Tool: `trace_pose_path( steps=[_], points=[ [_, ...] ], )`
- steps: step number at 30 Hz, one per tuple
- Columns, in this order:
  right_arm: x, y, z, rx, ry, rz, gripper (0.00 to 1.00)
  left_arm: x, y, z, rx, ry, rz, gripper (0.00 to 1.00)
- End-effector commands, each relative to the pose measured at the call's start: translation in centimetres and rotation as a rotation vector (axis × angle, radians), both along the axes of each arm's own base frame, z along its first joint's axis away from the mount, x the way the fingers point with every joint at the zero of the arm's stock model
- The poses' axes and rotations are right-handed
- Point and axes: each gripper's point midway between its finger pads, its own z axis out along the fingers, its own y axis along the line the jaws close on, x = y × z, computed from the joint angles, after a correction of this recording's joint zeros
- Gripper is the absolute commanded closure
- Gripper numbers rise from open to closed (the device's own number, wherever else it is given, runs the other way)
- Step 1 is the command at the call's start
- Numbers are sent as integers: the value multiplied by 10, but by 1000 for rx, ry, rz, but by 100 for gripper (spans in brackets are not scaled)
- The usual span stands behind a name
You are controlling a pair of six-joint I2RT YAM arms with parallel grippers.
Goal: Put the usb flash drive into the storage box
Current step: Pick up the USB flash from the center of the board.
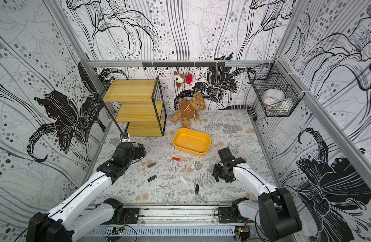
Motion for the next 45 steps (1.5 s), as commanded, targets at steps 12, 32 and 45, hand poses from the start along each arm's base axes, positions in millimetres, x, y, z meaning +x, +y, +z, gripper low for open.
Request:
trace_pose_path(
  steps=[12,32,45],
  points=[
    [-6,13,-11,-113,66,96,38,6,-5,10,-9,-17,-10,2],
    [-8,11,-21,-195,104,127,68,5,-9,-3,-8,44,-21,2],
    [-5,14,-13,-196,77,123,100,3,-23,-39,-21,207,-75,2]
  ],
)
